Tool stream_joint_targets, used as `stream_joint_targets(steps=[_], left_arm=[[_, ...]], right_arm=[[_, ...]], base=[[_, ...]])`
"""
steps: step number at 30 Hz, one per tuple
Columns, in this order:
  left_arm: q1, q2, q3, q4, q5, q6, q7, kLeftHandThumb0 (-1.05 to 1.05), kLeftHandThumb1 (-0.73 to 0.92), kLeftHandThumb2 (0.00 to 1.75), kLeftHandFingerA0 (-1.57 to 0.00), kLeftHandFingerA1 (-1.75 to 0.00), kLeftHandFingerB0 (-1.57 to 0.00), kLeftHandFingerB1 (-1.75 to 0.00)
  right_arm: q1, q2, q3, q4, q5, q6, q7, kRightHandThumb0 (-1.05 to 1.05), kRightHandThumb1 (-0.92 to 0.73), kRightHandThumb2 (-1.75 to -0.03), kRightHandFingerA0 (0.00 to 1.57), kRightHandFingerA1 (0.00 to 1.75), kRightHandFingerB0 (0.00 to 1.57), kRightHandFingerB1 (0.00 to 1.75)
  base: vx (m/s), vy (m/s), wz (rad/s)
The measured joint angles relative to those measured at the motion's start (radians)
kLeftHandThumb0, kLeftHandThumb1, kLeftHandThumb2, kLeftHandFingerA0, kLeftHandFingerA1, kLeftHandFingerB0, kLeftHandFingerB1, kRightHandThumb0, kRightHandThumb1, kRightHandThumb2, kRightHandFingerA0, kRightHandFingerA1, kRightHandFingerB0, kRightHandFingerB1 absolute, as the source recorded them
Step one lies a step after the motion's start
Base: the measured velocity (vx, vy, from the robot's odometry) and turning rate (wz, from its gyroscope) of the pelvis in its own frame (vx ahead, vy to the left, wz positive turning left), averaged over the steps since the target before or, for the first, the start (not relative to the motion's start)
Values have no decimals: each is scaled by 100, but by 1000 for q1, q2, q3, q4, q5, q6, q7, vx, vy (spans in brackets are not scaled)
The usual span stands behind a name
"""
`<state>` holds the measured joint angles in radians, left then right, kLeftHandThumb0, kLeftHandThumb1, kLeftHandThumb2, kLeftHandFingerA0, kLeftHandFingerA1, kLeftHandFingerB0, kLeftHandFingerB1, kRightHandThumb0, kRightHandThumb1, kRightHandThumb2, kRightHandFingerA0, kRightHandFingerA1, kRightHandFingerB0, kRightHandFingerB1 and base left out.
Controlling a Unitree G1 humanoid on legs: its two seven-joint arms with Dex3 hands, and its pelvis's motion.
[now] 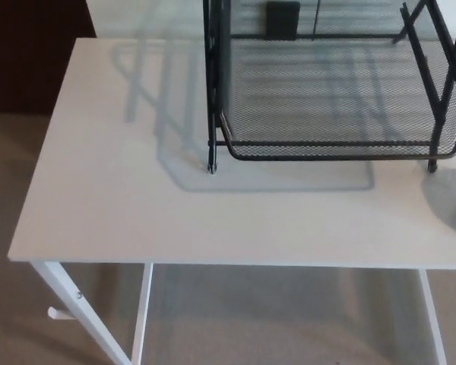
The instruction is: The robot walks towards a desk on which a file tray is kept in the middle and a toilet paper roll is kept on its right. The robot uses its right hand to hook on finger in the gap of the roll and grabs it, lifts it and places it on the tray.
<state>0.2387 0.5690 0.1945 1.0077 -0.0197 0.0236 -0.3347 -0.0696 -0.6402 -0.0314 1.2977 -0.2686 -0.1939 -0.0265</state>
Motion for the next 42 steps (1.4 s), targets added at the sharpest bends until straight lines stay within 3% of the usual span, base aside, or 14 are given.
stream_joint_targets(steps=[3,7,8,10,12,13,15,16,17,19,32,34,36,42], left_arm=[[1,0,-2,-3,0,0,0,-69,92,72,-24,-38,-24,-34],[10,3,-5,-24,2,-1,0,-71,92,71,-26,-38,-23,-33],[11,3,-6,-29,2,-1,0,-70,92,70,-25,-37,-23,-33],[12,5,-4,-35,1,-1,0,-71,92,71,-25,-38,-24,-34],[12,5,-2,-26,1,-1,0,-70,92,70,-25,-37,-24,-33],[14,5,0,-22,1,-1,0,-69,92,70,-27,-38,-23,-34],[14,6,2,-19,0,-1,0,-66,92,68,-28,-39,-26,-35],[11,4,5,-20,0,-1,-1,-67,92,70,-37,-40,-24,-34],[10,-2,10,-21,-3,-2,-1,-70,76,100,-29,-50,-19,-44],[14,-14,30,-24,-11,2,-8,-71,74,99,-30,-50,-17,-43],[-66,48,114,-53,-50,32,-42,-71,74,100,-32,-52,-14,-43],[-88,60,115,-41,-51,33,-47,-69,75,99,-29,-51,-13,-43],[-95,63,112,-47,-53,39,-51,-70,76,100,-30,-51,-13,-43],[-86,76,114,-45,-54,43,-52,-73,75,101,-30,-50,-14,-43]], right_arm=[[-5,0,0,0,0,0,0,-50,-76,-63,57,42,50,36],[-19,-17,14,-9,0,8,33,-71,-62,-93,27,51,3,29],[-23,-28,44,-18,-10,6,44,-38,-77,-63,61,49,52,42],[-22,-27,-2,-12,8,7,56,-38,-77,-63,61,49,52,42],[-20,-25,-48,-5,32,8,68,-77,-67,-99,32,51,17,42],[-20,-26,-44,-5,33,3,79,-37,-48,-105,1,48,0,49],[-19,-26,-41,-10,37,1,109,-37,-48,-105,1,48,0,49],[-19,-29,-41,-14,39,6,125,-74,-76,-63,59,76,37,33],[-16,-15,-36,-9,38,8,126,-81,-51,-88,4,38,9,34],[-20,-19,-66,-3,54,9,144,-79,-53,-88,0,12,8,19],[68,-44,-232,-110,182,48,307,-74,-69,-61,4,27,9,25],[74,-39,-211,-112,182,54,313,-77,-58,-95,3,28,7,29],[70,-39,-157,-109,162,49,303,-84,-79,-65,16,29,6,24],[40,-33,17,-87,83,48,239,-71,-59,-94,3,38,4,23]], base=[[-5,-35,-11],[-17,-46,9],[-45,-81,7],[-5,-197,4],[-30,-273,8],[-74,-385,12],[-54,-430,44],[-59,-447,-3],[-26,-551,39],[15,-387,4],[56,-31,4],[43,170,-27],[55,281,-15],[36,158,4]])
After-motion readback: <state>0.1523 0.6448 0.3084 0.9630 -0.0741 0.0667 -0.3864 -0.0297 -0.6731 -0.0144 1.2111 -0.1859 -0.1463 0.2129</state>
